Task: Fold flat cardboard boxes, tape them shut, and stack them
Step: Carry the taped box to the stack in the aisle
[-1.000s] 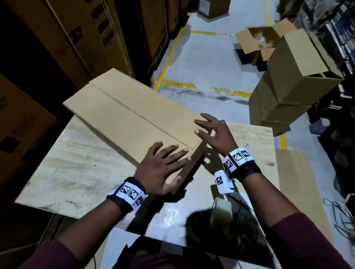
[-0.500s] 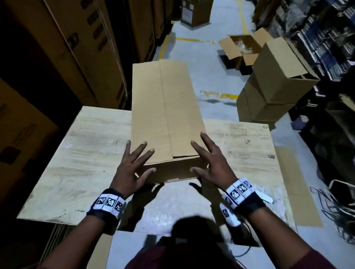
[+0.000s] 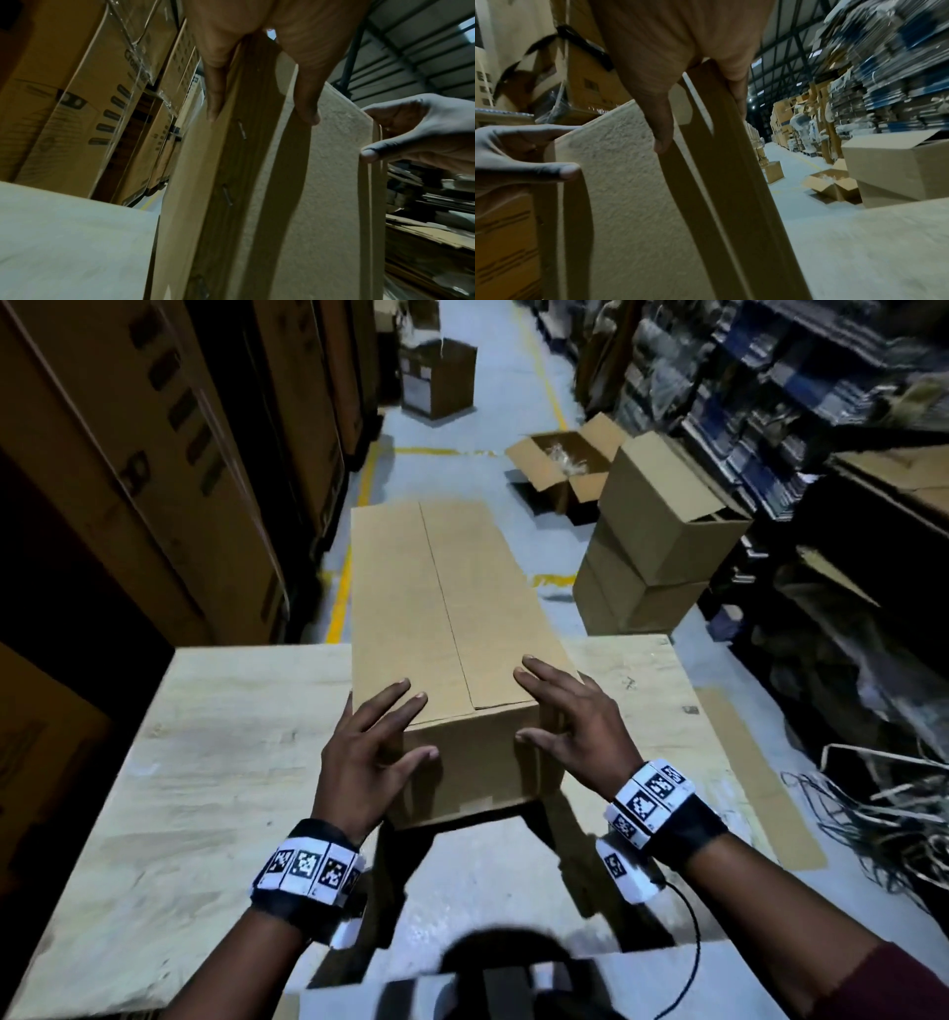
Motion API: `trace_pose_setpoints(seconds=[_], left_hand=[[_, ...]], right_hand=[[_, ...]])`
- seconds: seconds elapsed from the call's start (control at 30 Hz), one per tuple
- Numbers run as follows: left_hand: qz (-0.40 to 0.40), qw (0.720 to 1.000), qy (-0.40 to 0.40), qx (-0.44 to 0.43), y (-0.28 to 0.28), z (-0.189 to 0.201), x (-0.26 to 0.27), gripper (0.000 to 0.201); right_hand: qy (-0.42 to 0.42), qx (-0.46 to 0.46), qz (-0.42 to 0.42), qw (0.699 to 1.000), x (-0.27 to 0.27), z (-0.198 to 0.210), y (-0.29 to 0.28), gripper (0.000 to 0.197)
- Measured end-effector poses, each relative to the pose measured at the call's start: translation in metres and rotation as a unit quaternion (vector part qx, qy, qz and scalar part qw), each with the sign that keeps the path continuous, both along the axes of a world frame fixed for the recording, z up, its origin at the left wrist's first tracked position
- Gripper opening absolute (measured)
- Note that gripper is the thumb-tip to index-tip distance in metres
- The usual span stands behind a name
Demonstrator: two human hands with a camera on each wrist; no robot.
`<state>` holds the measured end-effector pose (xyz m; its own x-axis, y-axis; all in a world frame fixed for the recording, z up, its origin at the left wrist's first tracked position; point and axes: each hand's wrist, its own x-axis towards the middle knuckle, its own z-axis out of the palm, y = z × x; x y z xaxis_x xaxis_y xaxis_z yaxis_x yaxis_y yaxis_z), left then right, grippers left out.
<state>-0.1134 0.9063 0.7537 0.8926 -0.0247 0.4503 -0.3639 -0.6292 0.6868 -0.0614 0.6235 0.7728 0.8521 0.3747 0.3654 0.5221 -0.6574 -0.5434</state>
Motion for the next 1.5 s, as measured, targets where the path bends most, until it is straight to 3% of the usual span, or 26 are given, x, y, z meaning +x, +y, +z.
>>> trace_pose_setpoints(seconds=[0.17,0.33,0.5,0.73,0.9,1.17,1.5], left_hand=[[-0.020,0.999,-0.037,0.009,-0.032,0.054,0.017,0.054],[-0.049,0.995,-0.085,0.027,-0.103,0.103,0.027,0.053],[-0.071,0.989,-0.126,0.030,-0.222,0.119,0.034,0.053],[-0.103,0.985,-0.132,0.032,-0.439,0.134,0.024,0.054],[-0.098,0.986,-0.130,0.027,-0.543,0.145,0.033,0.054],[-0.107,0.987,-0.115,0.044,-0.630,0.140,0.086,0.052],[-0.080,0.992,-0.092,-0.011,-0.705,0.125,0.216,0.054]], right_hand=[[-0.048,0.036,-0.018,0.998,0.005,0.038,-0.029,0.072],[-0.105,0.091,-0.032,0.990,0.006,0.068,-0.102,0.071],[-0.142,0.091,-0.049,0.984,-0.004,0.091,-0.224,0.072],[-0.145,0.071,-0.090,0.983,-0.034,0.112,-0.441,0.073],[-0.142,0.069,-0.099,0.982,-0.032,0.123,-0.546,0.071],[-0.137,0.106,-0.104,0.979,0.020,0.098,-0.631,0.071],[-0.103,0.081,-0.087,0.988,0.157,0.105,-0.703,0.073]])
